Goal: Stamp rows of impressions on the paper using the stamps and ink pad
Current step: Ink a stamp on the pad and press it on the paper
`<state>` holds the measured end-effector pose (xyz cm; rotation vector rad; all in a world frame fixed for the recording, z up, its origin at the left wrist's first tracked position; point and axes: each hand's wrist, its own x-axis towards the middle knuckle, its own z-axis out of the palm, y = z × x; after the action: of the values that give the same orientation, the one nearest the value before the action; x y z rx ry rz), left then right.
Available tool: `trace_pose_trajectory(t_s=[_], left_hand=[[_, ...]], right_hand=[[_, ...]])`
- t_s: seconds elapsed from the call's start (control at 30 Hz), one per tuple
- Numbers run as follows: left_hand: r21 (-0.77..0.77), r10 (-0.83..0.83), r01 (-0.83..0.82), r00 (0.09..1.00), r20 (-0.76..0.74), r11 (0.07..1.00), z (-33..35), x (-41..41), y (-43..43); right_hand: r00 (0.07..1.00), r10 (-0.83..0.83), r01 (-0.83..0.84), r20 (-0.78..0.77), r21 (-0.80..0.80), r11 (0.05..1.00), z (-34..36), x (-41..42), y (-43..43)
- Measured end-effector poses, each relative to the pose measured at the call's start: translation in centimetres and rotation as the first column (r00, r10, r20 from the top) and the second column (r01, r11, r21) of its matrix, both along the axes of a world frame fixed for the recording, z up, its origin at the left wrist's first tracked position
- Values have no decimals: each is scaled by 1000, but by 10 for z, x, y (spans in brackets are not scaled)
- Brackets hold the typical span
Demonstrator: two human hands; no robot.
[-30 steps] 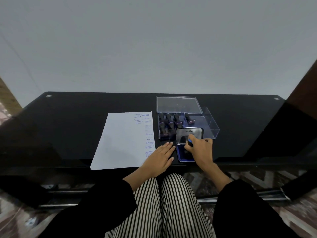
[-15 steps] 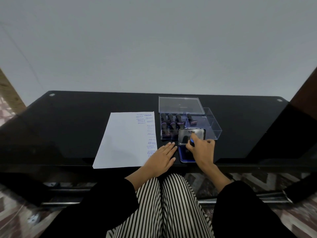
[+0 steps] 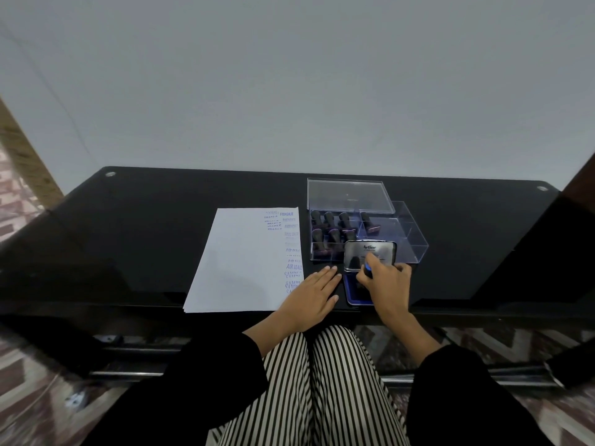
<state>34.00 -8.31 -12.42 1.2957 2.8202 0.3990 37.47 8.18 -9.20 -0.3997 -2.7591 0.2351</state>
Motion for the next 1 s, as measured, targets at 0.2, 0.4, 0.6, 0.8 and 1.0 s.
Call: trace_pose_trajectory(t_s=[0.2, 0.4, 0.6, 0.8, 1.0], left_hand=[[-2, -3, 3, 1000, -11, 1000, -2, -1, 0], [11, -5, 6, 1000, -15, 1000, -2, 0, 0], [46, 6, -9, 998, 57, 999, 3, 0, 1], [275, 12, -32, 997, 74, 961, 37, -12, -4], [492, 160, -145, 987, 12, 858, 75, -49, -39]], right_hand=[[1000, 16, -16, -17, -14, 1000, -2, -2, 1], [1000, 24, -24, -11, -27, 999, -1, -1, 0], [998, 24, -24, -52, -6, 1000, -1, -2, -3], [999, 22, -21, -31, 18, 1000, 13, -3, -5], [956, 75, -104, -285, -87, 991, 56, -30, -36]])
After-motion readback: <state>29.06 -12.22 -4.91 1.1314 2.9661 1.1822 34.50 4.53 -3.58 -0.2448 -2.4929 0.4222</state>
